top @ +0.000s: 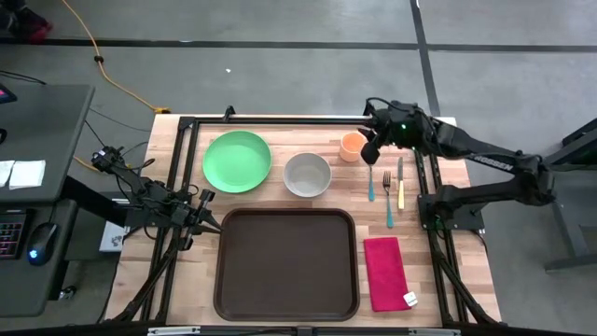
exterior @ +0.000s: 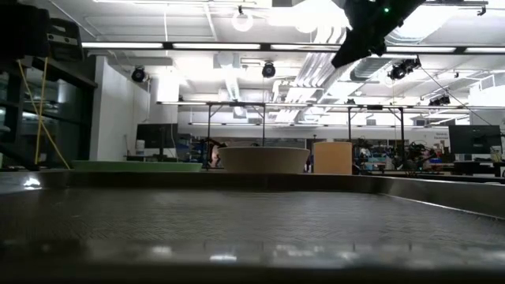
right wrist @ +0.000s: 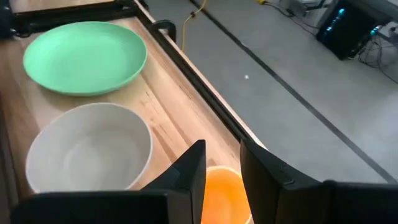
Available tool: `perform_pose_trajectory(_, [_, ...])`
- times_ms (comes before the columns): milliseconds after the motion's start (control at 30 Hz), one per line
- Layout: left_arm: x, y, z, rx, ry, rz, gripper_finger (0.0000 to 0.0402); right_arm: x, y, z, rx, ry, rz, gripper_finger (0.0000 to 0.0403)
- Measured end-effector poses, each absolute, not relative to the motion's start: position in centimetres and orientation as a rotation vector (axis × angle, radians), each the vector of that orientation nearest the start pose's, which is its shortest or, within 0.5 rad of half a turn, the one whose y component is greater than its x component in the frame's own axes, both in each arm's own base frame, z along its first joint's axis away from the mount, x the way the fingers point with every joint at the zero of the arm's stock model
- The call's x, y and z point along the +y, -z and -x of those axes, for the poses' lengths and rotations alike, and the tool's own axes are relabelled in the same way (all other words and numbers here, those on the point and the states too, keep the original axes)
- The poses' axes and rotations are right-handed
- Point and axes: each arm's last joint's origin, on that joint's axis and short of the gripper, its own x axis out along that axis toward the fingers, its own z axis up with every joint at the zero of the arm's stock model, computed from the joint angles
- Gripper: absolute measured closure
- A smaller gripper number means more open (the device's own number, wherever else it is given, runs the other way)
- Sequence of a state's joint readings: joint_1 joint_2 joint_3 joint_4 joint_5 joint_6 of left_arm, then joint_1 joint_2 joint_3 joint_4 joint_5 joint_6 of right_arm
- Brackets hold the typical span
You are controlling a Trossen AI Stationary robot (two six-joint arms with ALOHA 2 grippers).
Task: Set up tray
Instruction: Put the light orange mug on the top left of the brown tray
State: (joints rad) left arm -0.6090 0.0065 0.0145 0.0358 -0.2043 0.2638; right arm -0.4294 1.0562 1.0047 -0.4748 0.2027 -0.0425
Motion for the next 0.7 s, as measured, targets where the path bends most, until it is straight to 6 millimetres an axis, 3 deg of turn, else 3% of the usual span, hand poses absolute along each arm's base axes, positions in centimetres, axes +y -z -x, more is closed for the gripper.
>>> perform_pose_trajectory(300, [-5.0, -17.1, -8.3, -0.093, 0.397, -0.243, 0.033, -12.0, -34.0, -21.5, 0.696, 0.558, -0.019, 0.0324])
perform_pose_trajectory(700, [-5.0, -17.1, -8.3, -0.094, 0.397, -0.243, 0.033, -13.3, -30.7, -23.4, 0.906, 0.472, -0.118, 0.0324])
